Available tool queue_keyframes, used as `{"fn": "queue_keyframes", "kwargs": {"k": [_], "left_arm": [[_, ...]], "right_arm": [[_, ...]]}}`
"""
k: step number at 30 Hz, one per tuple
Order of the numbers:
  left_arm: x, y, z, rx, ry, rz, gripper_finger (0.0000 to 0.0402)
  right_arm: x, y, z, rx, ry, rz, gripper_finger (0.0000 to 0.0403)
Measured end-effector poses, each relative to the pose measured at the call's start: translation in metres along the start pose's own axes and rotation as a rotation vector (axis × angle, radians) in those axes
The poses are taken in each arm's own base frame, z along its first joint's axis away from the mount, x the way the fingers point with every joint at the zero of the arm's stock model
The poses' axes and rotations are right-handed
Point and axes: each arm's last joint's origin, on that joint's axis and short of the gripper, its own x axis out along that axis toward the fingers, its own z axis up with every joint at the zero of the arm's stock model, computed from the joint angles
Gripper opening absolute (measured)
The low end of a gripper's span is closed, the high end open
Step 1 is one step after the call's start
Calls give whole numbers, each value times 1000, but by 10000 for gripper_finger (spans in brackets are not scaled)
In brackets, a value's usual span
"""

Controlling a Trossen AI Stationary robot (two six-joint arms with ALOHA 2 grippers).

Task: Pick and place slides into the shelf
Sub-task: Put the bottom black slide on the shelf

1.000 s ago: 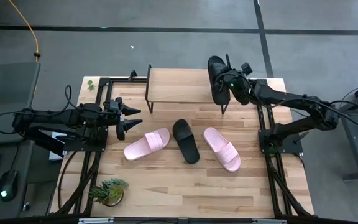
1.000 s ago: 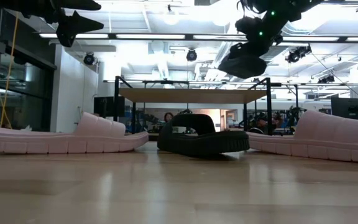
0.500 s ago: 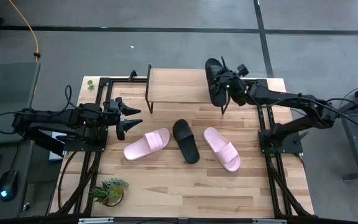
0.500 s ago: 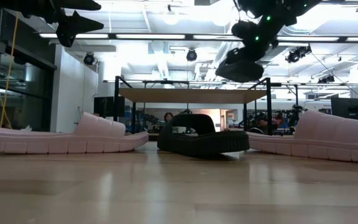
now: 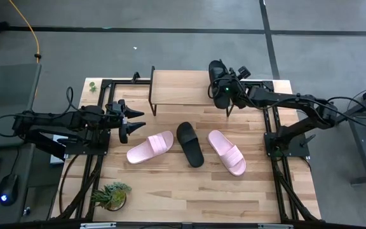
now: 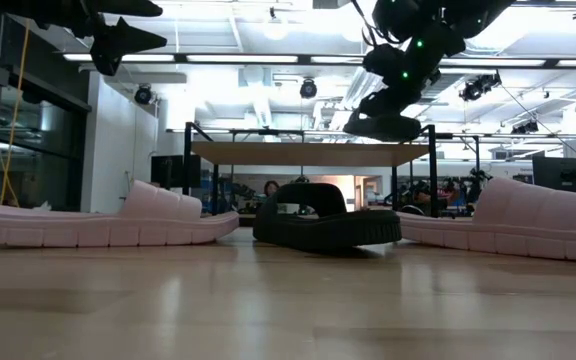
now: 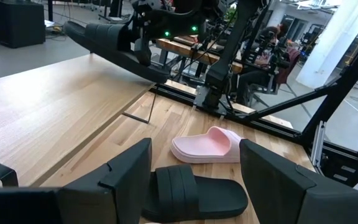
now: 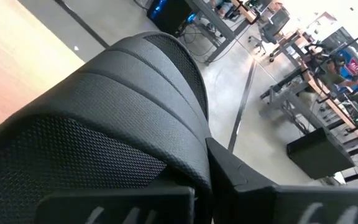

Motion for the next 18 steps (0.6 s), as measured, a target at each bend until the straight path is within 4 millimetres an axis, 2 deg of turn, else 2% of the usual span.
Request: {"fn": "queue_keyframes", "kwargs": {"k": [18], "left_arm": [[0,0,0,0,0,0,225]], "right_arm": [[5,-4,-7,-51,52,6,0]]}}
